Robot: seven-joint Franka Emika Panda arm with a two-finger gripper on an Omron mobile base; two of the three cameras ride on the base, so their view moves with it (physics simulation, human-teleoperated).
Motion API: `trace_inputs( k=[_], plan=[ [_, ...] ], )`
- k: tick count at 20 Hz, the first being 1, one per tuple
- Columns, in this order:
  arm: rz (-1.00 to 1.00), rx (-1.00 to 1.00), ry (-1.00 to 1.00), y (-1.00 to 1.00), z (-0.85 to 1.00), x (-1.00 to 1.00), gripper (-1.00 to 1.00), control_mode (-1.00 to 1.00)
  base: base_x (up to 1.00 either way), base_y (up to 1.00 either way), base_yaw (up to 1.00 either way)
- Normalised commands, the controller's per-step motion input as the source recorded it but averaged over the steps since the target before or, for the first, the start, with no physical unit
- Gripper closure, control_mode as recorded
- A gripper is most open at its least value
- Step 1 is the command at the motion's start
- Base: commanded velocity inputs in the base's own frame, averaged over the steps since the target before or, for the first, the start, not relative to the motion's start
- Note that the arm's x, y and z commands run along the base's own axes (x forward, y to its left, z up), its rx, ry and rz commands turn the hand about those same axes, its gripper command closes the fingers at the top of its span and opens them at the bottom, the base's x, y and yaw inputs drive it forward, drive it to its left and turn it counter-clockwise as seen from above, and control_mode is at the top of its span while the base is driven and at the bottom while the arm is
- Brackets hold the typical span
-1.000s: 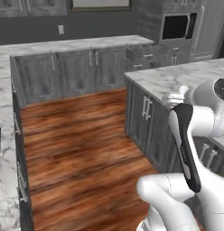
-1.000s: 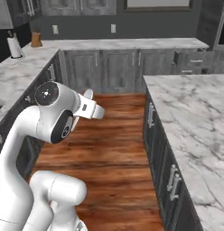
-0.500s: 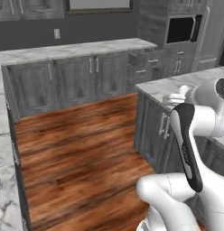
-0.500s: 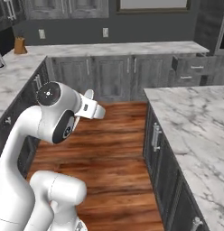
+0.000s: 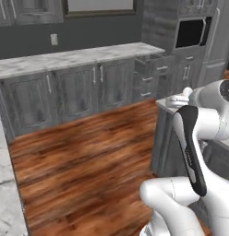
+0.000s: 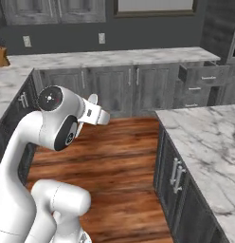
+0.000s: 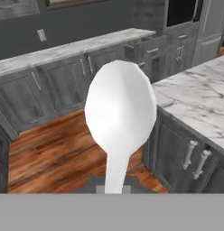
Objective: Pick up the metallic utensils from the counter and place them in the open drawer. Make sure not to pick up any wooden utensils.
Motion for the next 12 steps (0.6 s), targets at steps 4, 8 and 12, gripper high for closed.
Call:
trace_inputs(
  k=[4,8,12],
  plan=[
    [0.00,0.00,0.00,0.00,0.00,0.00,1.00,1.00,1.00,0.42,-0.19],
    [0.00,0.00,0.00,0.00,0.00,0.00,1.00,1.00,1.00,0.43,-0.20],
    [0.00,0.00,0.00,0.00,0.00,0.00,1.00,1.00,1.00,0.45,-0.21]
  ],
)
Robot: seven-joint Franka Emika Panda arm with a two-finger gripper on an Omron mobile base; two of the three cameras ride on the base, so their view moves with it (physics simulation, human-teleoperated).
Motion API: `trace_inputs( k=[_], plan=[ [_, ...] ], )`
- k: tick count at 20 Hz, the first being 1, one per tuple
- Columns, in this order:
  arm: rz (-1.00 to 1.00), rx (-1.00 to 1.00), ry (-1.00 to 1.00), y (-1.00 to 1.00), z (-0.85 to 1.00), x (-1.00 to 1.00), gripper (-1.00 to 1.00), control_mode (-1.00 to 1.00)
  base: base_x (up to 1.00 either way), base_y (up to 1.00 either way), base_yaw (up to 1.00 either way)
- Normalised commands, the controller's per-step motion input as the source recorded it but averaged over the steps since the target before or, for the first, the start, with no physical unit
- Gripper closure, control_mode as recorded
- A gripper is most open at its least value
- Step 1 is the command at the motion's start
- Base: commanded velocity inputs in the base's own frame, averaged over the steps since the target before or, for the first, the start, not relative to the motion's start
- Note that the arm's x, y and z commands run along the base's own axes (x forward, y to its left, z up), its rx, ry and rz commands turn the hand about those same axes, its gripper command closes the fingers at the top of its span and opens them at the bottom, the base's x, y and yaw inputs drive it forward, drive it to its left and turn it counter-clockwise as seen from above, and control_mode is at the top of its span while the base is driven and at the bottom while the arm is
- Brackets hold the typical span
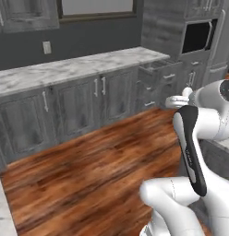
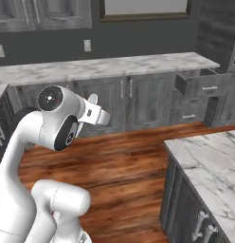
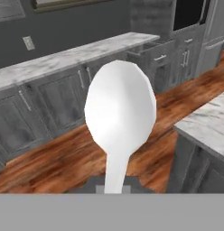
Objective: Pick up the metallic utensils from the counter and place them in the open drawer. Make sure not to pick up any wooden utensils.
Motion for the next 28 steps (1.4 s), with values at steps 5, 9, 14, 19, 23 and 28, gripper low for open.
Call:
trace_inputs(
  k=[5,9,14,19,23,28],
  plan=[
    [0.00,0.00,0.00,0.00,0.00,0.00,1.00,1.00,1.00,0.43,-0.24],
    [0.00,0.00,0.00,0.00,0.00,0.00,1.00,1.00,1.00,0.45,-0.29],
    [0.00,0.00,0.00,0.00,0.00,0.00,1.00,1.00,1.00,0.41,-0.32],
    [0.00,0.00,0.00,0.00,0.00,0.00,1.00,1.00,1.00,0.37,-0.34],
    [0.00,0.00,0.00,0.00,0.00,0.00,1.00,1.00,1.00,0.23,-0.37],
    [0.00,0.00,0.00,0.00,0.00,0.00,1.00,1.00,1.00,0.03,-0.38]
  ],
)
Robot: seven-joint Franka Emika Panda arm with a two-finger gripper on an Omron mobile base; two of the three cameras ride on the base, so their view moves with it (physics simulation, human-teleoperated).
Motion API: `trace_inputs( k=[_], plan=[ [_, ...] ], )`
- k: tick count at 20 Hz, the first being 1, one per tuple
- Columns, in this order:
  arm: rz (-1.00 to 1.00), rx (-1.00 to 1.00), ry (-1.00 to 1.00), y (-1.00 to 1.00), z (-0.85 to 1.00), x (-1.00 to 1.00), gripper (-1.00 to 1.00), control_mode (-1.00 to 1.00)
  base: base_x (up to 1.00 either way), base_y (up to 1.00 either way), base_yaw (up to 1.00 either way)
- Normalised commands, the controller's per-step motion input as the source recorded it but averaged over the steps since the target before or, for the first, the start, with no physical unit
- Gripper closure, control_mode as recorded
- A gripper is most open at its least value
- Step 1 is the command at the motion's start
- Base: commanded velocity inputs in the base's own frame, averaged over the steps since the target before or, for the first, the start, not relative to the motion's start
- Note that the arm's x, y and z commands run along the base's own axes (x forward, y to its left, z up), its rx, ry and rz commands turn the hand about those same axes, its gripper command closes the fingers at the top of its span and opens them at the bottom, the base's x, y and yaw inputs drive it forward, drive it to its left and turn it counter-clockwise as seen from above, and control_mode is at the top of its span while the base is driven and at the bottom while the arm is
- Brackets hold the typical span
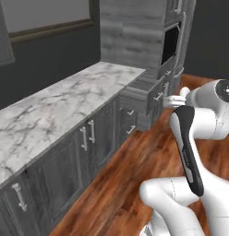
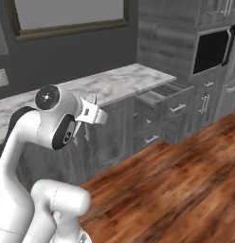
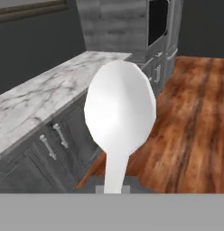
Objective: Pick up the metallic utensils from the counter and place them in the open drawer. Make sure not to pick up any wooden utensils.
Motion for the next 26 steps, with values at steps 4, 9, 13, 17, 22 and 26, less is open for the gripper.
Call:
trace_inputs(
  k=[4,9,13,17,22,26],
  plan=[
    [0.00,0.00,0.00,0.00,0.00,0.00,1.00,1.00,1.00,0.18,-0.40],
    [0.00,0.00,0.00,0.00,0.00,0.00,1.00,1.00,1.00,0.65,-0.41],
    [0.00,0.00,0.00,0.00,0.00,0.00,1.00,1.00,1.00,0.63,-0.34],
    [0.00,0.00,0.00,0.00,0.00,0.00,1.00,1.00,1.00,0.04,-0.22],
    [0.00,0.00,0.00,0.00,0.00,0.00,1.00,1.00,1.00,0.01,-0.19],
    [0.00,0.00,0.00,0.00,0.00,0.00,1.00,1.00,1.00,0.30,-0.23]
  ],
)
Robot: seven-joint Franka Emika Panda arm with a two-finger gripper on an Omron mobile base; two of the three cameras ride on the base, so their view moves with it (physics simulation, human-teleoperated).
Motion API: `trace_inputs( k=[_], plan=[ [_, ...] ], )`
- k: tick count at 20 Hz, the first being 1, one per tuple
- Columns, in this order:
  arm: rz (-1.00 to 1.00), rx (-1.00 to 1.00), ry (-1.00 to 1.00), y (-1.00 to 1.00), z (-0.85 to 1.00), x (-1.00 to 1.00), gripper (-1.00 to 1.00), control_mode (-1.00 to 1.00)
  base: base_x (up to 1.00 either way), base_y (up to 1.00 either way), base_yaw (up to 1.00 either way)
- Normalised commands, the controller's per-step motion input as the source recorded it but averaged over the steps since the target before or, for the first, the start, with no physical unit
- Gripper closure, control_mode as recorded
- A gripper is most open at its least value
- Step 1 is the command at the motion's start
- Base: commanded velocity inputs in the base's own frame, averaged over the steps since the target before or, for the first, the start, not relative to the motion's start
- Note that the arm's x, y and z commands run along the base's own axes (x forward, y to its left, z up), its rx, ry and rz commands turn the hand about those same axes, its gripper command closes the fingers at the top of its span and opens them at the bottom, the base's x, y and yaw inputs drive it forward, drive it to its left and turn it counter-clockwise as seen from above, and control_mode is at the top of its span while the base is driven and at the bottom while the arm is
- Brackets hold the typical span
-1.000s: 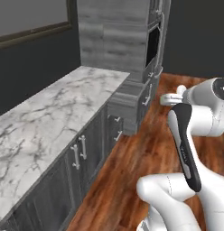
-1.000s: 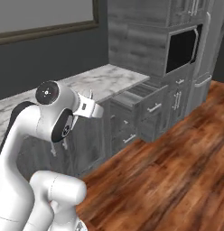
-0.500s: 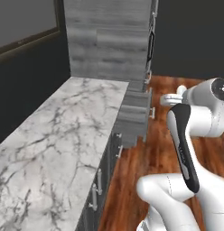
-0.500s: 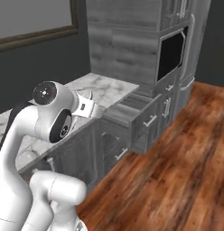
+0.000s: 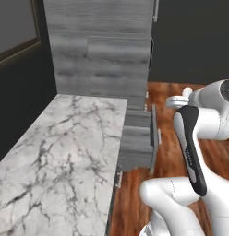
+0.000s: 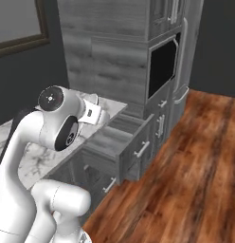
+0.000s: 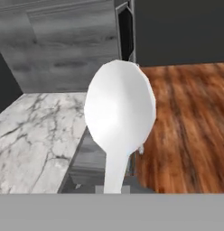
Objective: Pick up the metallic utensils from the counter and place them in the open drawer. Make sure not to pick up any wooden utensils.
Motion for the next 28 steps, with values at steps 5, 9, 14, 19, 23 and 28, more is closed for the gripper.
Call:
trace_inputs(
  k=[5,9,14,19,23,28],
  plan=[
    [0.00,0.00,0.00,0.00,0.00,0.00,1.00,1.00,0.44,0.30,-0.19],
    [0.00,0.00,0.00,0.00,0.00,0.00,1.00,1.00,0.16,0.08,-0.09],
    [0.00,0.00,0.00,0.00,0.00,0.00,1.00,1.00,0.76,0.12,-0.18],
    [0.00,0.00,0.00,0.00,0.00,0.00,1.00,1.00,0.47,0.12,-0.17],
    [0.00,0.00,0.00,0.00,0.00,0.00,1.00,1.00,0.01,0.28,-0.10],
    [0.00,0.00,0.00,0.00,0.00,0.00,1.00,1.00,0.00,0.69,0.00]
  ],
)
